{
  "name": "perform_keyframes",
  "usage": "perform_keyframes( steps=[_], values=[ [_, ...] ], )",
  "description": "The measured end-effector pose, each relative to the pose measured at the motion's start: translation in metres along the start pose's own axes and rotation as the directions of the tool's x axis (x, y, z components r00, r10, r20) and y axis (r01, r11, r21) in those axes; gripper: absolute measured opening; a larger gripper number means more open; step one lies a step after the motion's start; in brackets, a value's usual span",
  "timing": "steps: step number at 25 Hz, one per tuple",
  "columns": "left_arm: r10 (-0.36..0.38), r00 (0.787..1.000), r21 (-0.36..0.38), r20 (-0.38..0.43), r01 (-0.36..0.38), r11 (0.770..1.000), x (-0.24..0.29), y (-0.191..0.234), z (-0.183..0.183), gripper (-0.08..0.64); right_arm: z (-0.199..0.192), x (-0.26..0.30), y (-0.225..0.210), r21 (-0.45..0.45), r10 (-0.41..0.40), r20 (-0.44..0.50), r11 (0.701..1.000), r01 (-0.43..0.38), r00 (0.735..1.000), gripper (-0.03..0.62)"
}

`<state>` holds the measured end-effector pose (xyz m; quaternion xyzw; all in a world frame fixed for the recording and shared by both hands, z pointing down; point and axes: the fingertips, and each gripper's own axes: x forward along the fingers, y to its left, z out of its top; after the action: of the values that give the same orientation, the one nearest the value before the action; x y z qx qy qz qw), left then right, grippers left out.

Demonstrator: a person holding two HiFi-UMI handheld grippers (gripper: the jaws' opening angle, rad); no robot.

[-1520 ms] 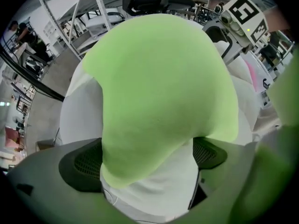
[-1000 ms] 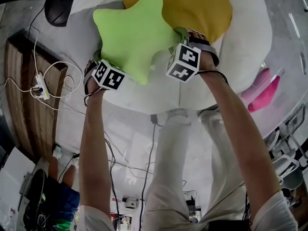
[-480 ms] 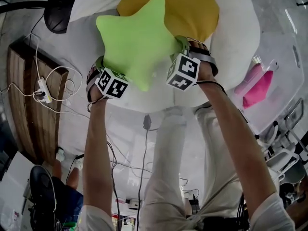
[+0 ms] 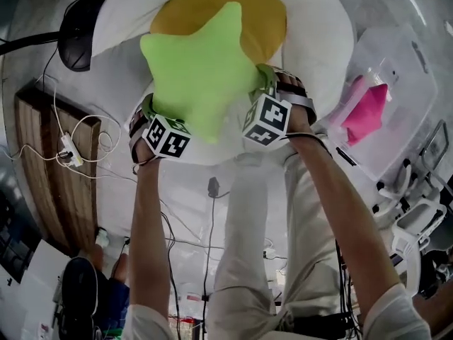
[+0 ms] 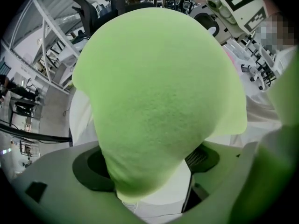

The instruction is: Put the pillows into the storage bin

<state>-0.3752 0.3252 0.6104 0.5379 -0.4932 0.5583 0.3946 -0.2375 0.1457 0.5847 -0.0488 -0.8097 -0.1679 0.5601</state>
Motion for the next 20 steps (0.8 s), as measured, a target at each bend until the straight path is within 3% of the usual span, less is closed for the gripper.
perform_keyframes(
  steps=[7,20],
  values=[
    [0.019,0.999,0.082,0.049,-0.023,0.996,-0.025,-0.016,0.041,0.460,-0.037,-0.035,-0.015,0.081,-0.038,-0.005,0.996,0.038,0.999,0.247],
    [-0.028,0.997,0.244,0.070,0.011,0.970,-0.056,-0.064,0.110,0.459,-0.114,-0.093,-0.025,0.240,-0.072,-0.061,0.967,0.084,0.996,0.245]
  ],
)
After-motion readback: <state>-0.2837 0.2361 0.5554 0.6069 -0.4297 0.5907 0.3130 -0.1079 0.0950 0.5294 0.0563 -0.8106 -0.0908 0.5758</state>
